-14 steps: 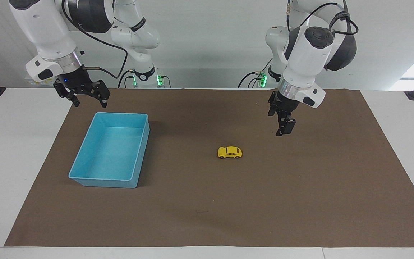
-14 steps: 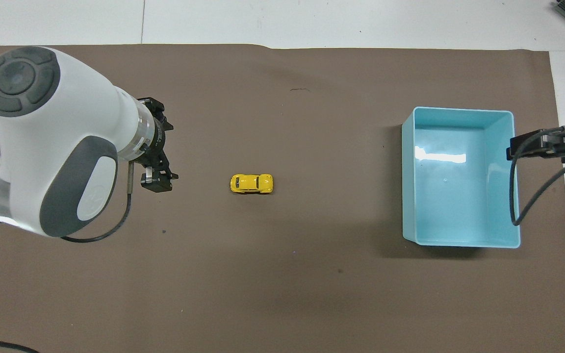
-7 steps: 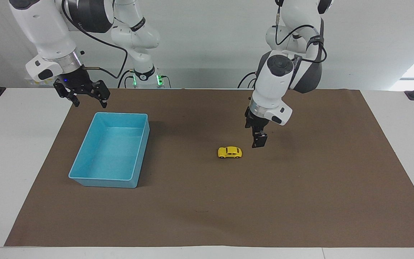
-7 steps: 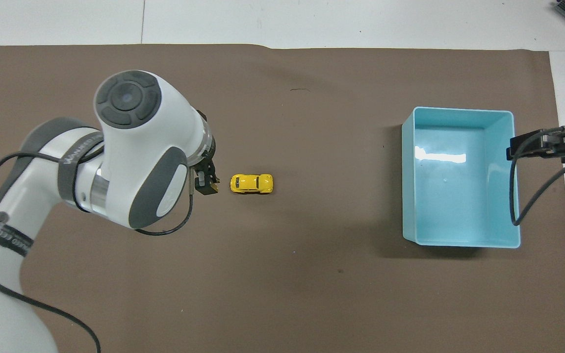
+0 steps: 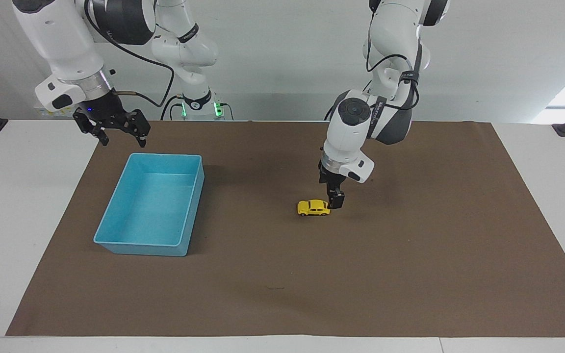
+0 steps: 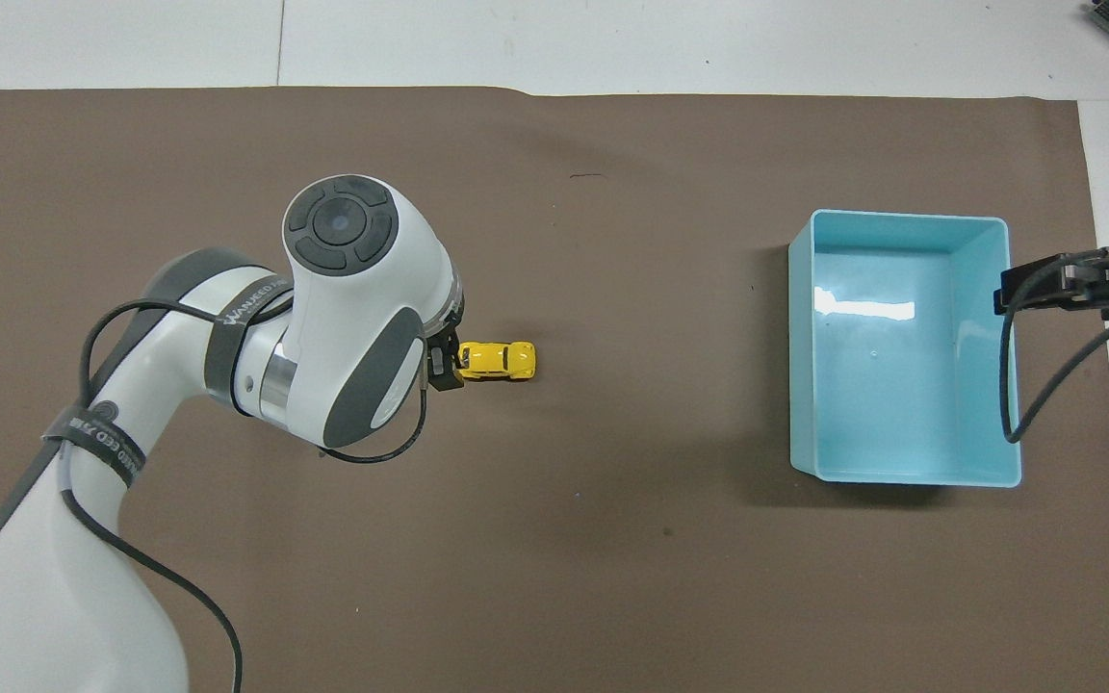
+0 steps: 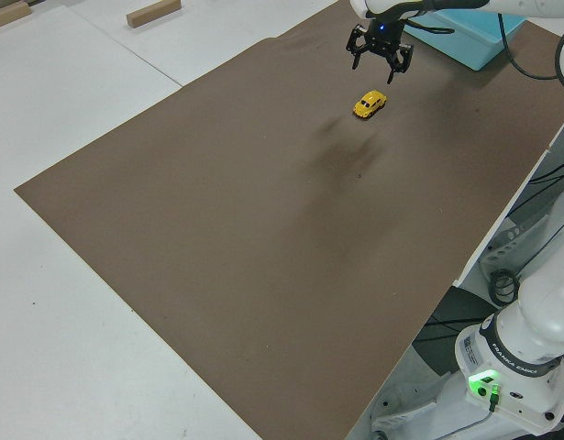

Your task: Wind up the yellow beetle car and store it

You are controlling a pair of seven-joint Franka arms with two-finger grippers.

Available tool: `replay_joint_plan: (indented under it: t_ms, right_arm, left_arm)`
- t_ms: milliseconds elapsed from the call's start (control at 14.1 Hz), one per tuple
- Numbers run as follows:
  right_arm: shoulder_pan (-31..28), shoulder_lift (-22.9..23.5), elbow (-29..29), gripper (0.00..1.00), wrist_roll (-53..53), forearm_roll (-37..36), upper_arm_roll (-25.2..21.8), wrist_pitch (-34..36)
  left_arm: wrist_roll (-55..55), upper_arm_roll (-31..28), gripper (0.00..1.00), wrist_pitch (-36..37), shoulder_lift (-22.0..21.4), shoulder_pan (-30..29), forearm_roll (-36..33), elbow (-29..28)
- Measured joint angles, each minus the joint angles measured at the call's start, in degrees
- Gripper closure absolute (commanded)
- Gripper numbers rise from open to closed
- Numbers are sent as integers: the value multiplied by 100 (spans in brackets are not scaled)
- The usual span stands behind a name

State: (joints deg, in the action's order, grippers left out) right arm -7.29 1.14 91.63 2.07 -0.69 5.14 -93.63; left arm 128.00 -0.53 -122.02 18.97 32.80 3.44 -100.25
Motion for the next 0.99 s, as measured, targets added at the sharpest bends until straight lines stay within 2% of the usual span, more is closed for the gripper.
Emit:
replay_joint_plan:
  t_ms: [213,496,709,780,922,993]
  right_arm:
    - [0,0,0,0,0,0,0,0]
    - [0,0,0,0,0,0,0,0]
    - [0,0,0,0,0,0,0,0]
    - [0,0,0,0,0,0,0,0]
    - [0,0,0,0,0,0,0,0]
    - [0,0,0,0,0,0,0,0]
  left_arm:
    - [162,-5,0,-208,80,54,0,-64]
    - [291,-4,0,-356,596,348,-8,-101]
    - [308,-31,0,-400,619,361,-9,-98]
    - [309,-40,11,-400,619,361,-9,-98]
    - [322,-42,62,-400,620,361,-9,-99]
    - [324,-43,80,-413,619,361,-11,-100]
